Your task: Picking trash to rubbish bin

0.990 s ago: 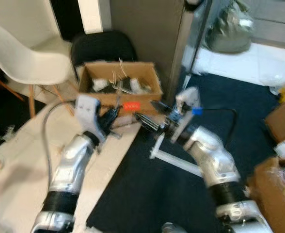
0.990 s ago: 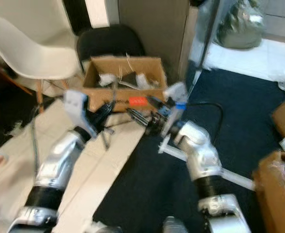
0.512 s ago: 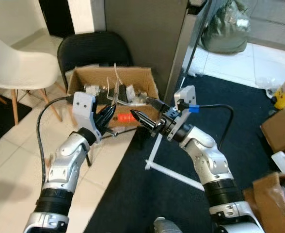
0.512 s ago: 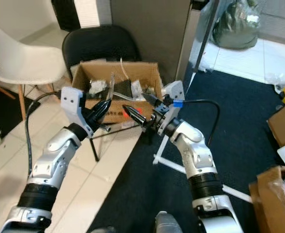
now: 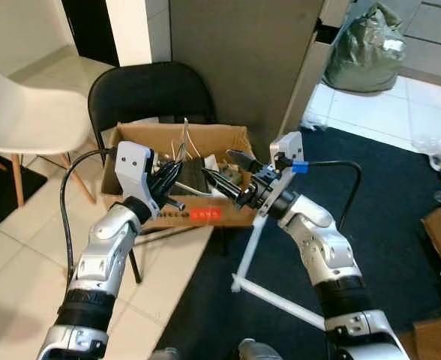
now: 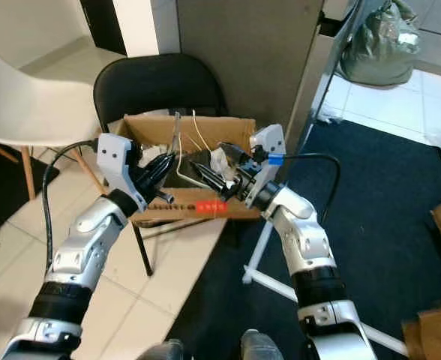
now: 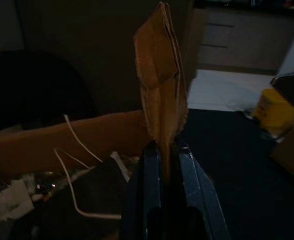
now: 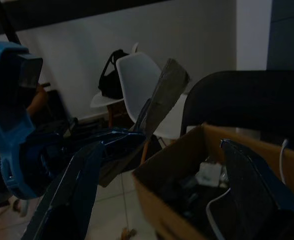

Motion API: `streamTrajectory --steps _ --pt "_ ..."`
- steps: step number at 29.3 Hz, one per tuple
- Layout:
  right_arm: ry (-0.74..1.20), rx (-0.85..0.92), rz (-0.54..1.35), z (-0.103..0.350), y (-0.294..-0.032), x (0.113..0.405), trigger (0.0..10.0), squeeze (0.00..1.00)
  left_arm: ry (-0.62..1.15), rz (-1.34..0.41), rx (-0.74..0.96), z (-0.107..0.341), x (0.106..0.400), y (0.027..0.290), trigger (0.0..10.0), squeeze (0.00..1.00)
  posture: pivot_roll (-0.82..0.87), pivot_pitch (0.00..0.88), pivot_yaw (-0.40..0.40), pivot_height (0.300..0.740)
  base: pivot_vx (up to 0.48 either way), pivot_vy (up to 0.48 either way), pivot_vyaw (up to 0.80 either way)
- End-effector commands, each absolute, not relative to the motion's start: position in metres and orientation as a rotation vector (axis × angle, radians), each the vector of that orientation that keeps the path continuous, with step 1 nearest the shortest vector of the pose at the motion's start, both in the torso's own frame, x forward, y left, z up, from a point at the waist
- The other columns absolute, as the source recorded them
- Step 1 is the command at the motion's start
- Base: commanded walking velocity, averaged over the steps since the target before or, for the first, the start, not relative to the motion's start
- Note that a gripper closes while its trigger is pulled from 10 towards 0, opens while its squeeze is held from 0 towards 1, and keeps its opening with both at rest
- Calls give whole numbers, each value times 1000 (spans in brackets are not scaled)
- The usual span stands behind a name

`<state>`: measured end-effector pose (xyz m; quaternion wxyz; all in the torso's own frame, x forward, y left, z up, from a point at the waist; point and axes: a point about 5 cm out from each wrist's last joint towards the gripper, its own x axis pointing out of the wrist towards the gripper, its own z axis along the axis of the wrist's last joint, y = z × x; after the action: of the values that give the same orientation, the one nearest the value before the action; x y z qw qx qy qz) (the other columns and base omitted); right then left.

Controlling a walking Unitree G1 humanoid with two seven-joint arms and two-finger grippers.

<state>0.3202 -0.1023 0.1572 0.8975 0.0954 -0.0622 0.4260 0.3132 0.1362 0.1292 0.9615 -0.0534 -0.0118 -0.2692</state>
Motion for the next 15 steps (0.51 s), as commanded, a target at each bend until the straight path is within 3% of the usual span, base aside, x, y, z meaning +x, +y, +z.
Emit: streamTrajectory --steps 1,15 --pt "-121 193 877 155 -105 320 10000 0 -10 -545 -106 126 312 137 10000 0 16 0 3 740 480 0 0" --pt "-122 194 877 156 -105 320 10000 0 27 -508 -142 118 306 145 10000 0 14 0 6 740 480 0 0"
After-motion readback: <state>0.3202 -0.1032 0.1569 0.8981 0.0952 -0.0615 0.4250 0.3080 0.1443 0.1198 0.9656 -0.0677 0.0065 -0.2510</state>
